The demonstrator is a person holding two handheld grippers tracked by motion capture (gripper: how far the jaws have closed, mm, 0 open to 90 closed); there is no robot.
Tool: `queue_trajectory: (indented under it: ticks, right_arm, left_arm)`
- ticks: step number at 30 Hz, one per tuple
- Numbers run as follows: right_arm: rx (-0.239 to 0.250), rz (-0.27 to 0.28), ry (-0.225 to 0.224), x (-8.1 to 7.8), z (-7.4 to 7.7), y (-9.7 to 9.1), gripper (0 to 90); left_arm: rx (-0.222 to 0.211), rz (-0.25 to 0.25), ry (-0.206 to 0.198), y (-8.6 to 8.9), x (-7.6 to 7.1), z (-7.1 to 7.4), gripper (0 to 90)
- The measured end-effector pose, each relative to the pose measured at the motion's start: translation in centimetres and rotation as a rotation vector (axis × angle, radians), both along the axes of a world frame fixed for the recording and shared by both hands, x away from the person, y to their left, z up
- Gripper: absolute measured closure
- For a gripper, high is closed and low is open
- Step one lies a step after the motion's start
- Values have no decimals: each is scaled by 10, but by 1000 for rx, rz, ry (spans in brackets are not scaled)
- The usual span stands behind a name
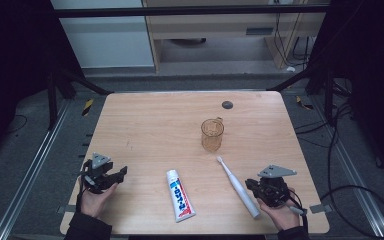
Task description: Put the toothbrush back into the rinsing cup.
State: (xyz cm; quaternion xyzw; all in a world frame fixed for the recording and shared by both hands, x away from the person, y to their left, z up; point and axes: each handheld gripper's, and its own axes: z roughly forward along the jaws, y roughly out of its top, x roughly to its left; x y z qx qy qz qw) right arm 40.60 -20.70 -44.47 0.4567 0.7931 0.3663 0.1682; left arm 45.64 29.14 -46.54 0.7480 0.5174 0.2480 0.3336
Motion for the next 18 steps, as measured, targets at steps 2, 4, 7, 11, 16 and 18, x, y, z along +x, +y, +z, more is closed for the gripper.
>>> queue_trajectory:
  ticks: [2, 4, 7, 11, 16, 18]
  right_arm:
    - [-15, -16, -3, 4, 6, 0, 817]
    - [-12, -24, -2, 6, 9, 0, 810]
    - [-13, -27, 3, 12, 14, 3, 797]
    - [-24, -23, 23, 21, 20, 9, 788]
    - [-40, -22, 46, 29, 22, 15, 787]
    - [-59, -16, 64, 34, 22, 19, 787]
  left_arm:
    - [14, -11, -5, -2, 1, -1, 390]
    - [17, -13, -6, -2, 1, -1, 389]
    - [23, -13, -8, -2, 1, -2, 376]
    - [33, -19, 7, -2, 2, -5, 375]
    - [44, -39, 25, -4, 3, -7, 375]
    - [47, -40, 28, -5, 3, -8, 376]
